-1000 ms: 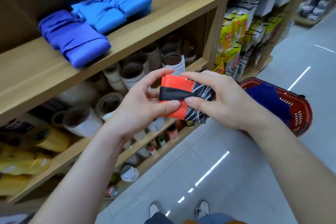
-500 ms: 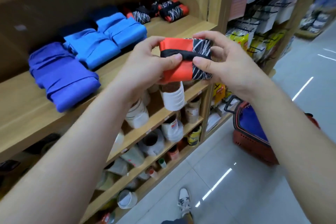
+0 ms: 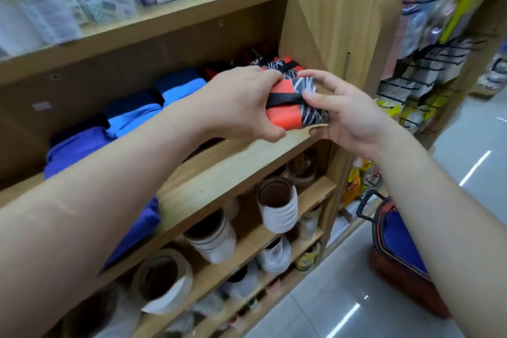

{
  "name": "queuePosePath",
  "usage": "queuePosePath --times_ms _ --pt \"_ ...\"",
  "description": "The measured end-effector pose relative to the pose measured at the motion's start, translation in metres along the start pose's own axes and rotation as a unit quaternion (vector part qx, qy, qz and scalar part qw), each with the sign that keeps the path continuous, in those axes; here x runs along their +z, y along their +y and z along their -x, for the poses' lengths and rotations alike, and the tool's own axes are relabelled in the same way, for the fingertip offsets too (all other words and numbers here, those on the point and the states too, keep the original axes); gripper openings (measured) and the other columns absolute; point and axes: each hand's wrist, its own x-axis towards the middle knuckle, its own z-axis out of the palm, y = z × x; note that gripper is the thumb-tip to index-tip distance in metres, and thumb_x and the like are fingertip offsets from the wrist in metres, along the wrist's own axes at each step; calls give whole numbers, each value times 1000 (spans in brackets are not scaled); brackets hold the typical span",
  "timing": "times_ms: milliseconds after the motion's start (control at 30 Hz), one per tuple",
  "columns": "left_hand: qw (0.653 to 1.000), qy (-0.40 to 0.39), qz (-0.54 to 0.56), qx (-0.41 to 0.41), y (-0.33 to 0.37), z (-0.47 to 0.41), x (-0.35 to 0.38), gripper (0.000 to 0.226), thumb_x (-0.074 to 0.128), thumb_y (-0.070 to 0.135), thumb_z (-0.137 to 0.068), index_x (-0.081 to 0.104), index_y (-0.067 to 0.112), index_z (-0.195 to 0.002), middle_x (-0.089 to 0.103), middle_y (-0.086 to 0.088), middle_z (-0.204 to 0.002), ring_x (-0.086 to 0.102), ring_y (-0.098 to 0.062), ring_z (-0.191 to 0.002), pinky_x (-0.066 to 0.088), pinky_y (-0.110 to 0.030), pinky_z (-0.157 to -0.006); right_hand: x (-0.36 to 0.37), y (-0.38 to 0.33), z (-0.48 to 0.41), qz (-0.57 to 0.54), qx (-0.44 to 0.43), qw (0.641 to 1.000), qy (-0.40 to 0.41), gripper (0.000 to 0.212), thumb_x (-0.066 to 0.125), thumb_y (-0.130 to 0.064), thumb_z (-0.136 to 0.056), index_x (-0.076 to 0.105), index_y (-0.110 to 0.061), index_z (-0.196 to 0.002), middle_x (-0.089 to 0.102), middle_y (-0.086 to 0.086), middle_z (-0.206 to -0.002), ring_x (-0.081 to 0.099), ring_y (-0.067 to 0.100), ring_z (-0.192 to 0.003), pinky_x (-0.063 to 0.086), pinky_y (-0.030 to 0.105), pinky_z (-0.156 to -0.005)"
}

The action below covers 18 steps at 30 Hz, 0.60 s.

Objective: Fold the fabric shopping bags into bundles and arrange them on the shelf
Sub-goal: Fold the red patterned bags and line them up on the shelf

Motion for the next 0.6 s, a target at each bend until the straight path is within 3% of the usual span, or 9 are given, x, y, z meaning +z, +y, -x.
queuePosePath --times_ms 67,133,200,333,467,600 --pt "998 18 22 -48 -16 -16 -2 81 63 62 -57 52 23 -126 55 1 -102 54 -22 -97 47 -37 -88 -7 -1 -14 41 -18 998 37 35 60 -22 -97 56 -35 -128 66 4 -110 65 20 -92 51 32 -67" --pt "994 19 23 -101 -36 -33 -1 79 67 61 -58 54 22 -125 52 0 -100 53 -24 -98 46 -36 -87 -17 0 -32 172 -57 980 82 39 61 -25 -96 52 -39 -131 63 3 -111 64 21 -100 56 37 -75" --pt "990 -3 9 -143 -50 -47 4 72 74 56 -63 55 21 -123 53 -1 -102 54 -25 -97 48 -38 -86 -27 4 -54 304 -92 944 94 45 62 -24 -94 49 -41 -133 59 1 -114 61 21 -105 53 44 -91" --pt "981 -56 0 -186 -60 -68 21 71 74 57 -62 57 23 -122 58 -3 -105 56 -25 -96 52 -42 -86 -34 12 -90 499 -105 859 40 54 57 -25 -94 40 -36 -144 47 5 -138 45 24 -127 38 42 -108" --pt "975 -61 -13 -215 -70 -79 36 80 69 63 -57 52 29 -128 58 0 -109 55 -26 -106 49 -43 -90 -34 15 -113 590 -90 802 -1 63 51 -19 -95 28 -37 -151 28 4 -156 21 25 -143 24 43 -115" --pt "969 -59 -27 -237 -73 -89 47 80 74 61 -63 47 32 -132 57 4 -111 51 -24 -110 39 -43 -88 -37 18 -126 631 -91 770 -1 63 50 -17 -95 29 -30 -152 23 5 -159 22 26 -144 24 39 -116"
